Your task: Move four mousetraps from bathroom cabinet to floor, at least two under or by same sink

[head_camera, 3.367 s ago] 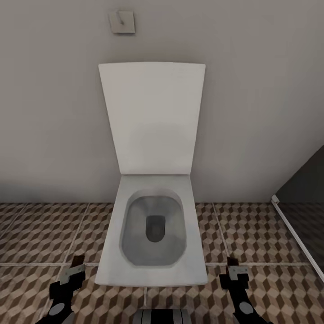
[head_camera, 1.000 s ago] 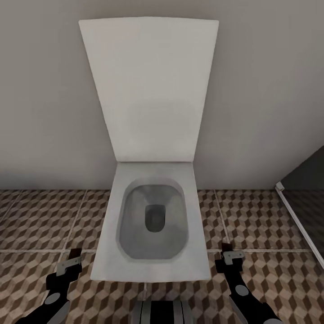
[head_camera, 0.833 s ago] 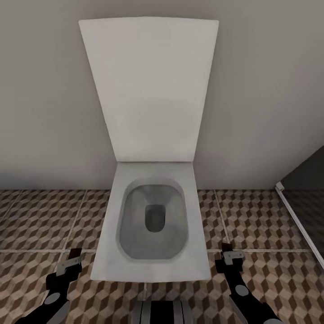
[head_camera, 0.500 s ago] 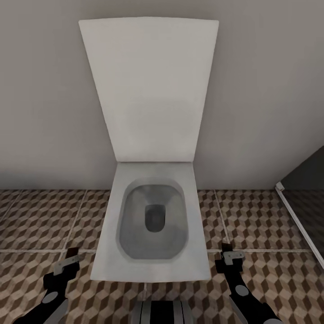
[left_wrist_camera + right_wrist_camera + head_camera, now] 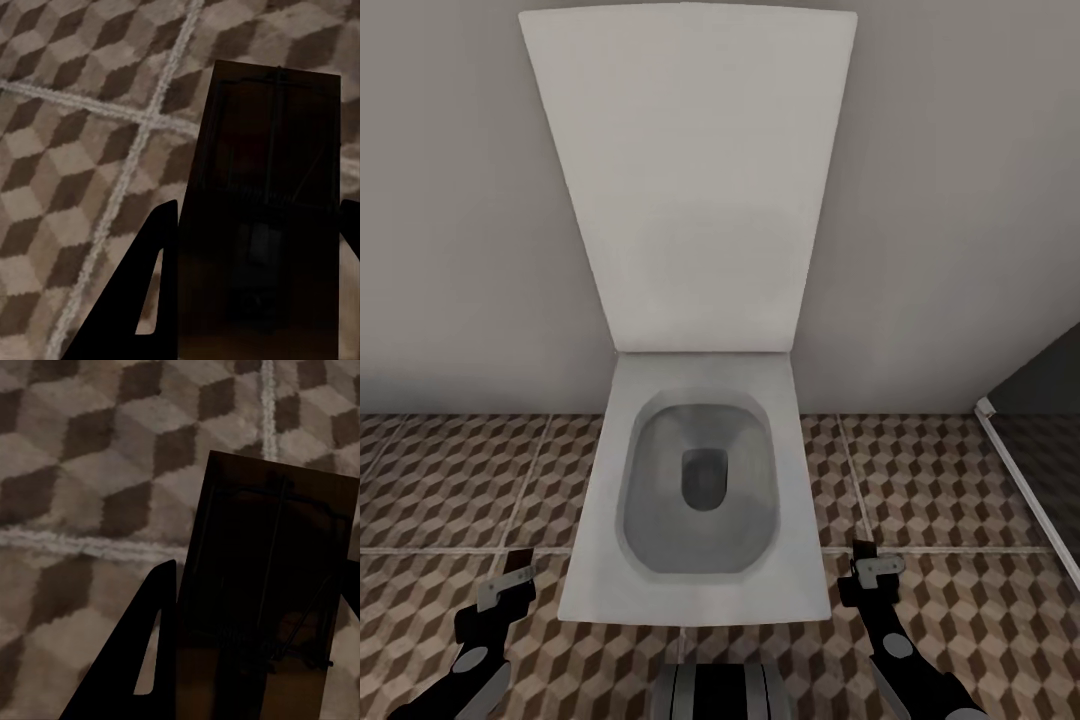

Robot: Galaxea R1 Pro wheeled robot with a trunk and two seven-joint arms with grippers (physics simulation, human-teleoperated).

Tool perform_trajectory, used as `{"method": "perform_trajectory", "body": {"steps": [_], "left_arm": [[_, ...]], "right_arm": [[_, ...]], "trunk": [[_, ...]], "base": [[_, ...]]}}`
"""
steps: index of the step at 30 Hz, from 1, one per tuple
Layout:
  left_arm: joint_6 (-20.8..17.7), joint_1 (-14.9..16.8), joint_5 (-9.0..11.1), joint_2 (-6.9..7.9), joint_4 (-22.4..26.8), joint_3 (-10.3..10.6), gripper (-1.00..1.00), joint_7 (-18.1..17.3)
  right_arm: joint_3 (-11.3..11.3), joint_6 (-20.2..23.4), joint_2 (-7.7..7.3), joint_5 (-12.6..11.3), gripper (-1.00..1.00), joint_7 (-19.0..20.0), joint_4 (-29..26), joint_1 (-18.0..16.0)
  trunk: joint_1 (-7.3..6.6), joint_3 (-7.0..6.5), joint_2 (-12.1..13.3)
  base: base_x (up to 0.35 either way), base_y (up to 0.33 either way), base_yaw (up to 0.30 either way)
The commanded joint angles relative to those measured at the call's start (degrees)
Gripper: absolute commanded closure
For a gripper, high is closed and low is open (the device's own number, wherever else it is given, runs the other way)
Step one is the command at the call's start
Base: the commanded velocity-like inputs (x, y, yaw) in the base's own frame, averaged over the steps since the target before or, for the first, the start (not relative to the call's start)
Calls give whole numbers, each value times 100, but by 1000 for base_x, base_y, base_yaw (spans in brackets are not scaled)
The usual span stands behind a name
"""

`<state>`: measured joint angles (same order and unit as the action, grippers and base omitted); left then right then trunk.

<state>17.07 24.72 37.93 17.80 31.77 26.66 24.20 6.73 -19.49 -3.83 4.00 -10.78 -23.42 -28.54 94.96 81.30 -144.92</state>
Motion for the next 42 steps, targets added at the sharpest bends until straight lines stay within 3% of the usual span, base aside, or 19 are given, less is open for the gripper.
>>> {"method": "perform_trajectory", "body": {"steps": [1, 6, 14, 27, 38, 42], "left_arm": [[24, 5, 35, 7, 4, 50, 100, 59], [59, 4, 31, 11, 4, 50, 100, 60], [518, 4, 31, -43, -4, 66, 100, 51], [558, 4, 23, 4, -4, 58, 100, 50], [553, 3, 22, 11, -4, 53, 100, 50], [554, 5, 23, 9, -4, 50, 100, 50]], "right_arm": [[31, -2, -4, 31, 100, -38, 4, -3], [25, -20, -30, 34, 100, -38, 4, -3], [16, -233, -297, 0, 100, -29, 12, -3], [20, -257, -305, -4, 100, -29, 13, -3], [22, -257, -303, -4, 100, -29, 13, 0], [15, -257, -303, 2, 100, -29, 13, -2]], "trunk": [[-1, 4, -1], [-1, 4, -1], [-1, 4, -1], [-1, 4, -1], [27, 247, -16], [27, 247, -16]], "base": [[0, 0, 0], [0, 0, 0], [0, 0, 0], [0, 0, 0], [0, 0, 0], [0, 0, 0]]}}
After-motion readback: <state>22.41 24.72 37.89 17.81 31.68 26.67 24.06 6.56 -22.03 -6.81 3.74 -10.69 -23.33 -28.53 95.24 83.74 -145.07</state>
